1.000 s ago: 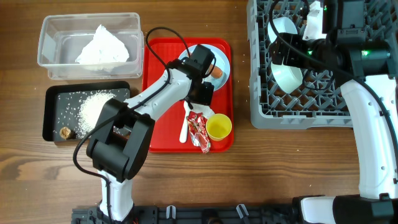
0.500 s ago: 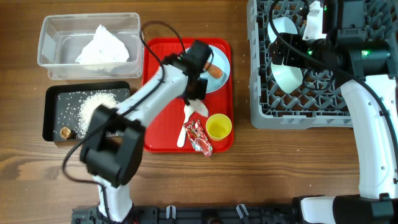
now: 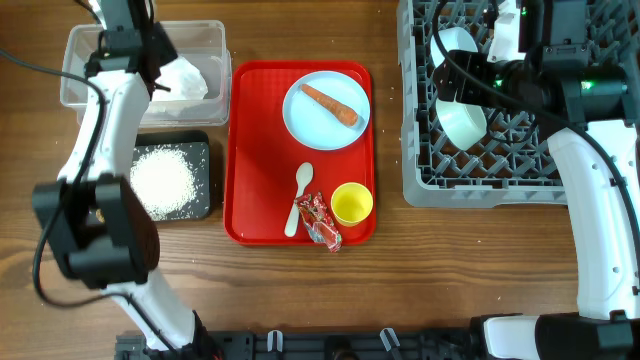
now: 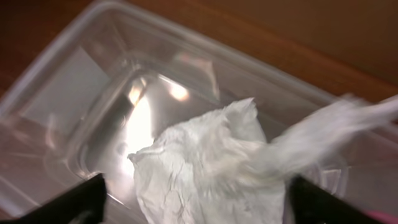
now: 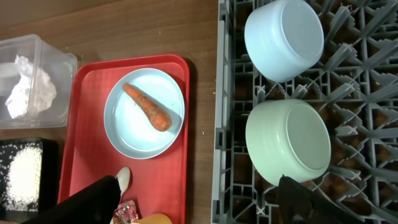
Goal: Sort waste into correct bins and load items into the dishwasher rack
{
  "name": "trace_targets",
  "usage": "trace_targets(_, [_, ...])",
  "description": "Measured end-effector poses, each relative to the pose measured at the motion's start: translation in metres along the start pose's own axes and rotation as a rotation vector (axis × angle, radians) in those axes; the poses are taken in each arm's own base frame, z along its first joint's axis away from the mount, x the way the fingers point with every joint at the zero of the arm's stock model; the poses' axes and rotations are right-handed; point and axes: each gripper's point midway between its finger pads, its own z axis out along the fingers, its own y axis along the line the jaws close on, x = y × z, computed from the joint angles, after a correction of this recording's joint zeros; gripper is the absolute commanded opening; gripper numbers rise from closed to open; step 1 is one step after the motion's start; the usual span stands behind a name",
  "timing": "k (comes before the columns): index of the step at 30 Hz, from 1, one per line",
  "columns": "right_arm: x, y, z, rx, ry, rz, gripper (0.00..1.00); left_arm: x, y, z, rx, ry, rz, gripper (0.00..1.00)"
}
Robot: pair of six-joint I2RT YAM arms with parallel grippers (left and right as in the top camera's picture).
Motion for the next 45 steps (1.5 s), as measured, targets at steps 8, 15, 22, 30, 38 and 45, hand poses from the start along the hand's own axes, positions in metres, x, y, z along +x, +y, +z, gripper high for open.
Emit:
trace_targets(8, [0.002,-0.001,0.001,0.003,0.011,0.002,0.84,-0.002,-0.016,-0.055,0.082,0.032,0.036,0.93])
trace_targets(15, [0.002,-0.001,0.002,0.003,0.011,0.002,0.84,0.157,-0.095,-0.205,0.406,0.566,0.240,0.89])
trace_targets(22, [0.005,-0.001,0.002,0.005,0.023,0.001,0.84,0.296,-0.115,-0.207,0.415,0.765,0.465,0.90])
trace_targets(30, [0.008,-0.002,0.001,0.007,0.034,0.003,0.84,0.369,-0.127,-0.219,0.550,0.741,0.767,0.88])
trace_targets(38, [0.009,-0.002,0.001,0.008,0.038,0.004,0.84,0.377,-0.131,-0.210,0.588,0.707,0.802,0.95])
trace_targets(45, [0.009,-0.002,0.001,0.008,0.038,0.004,0.84,0.396,-0.126,-0.194,0.542,0.763,0.837,0.56])
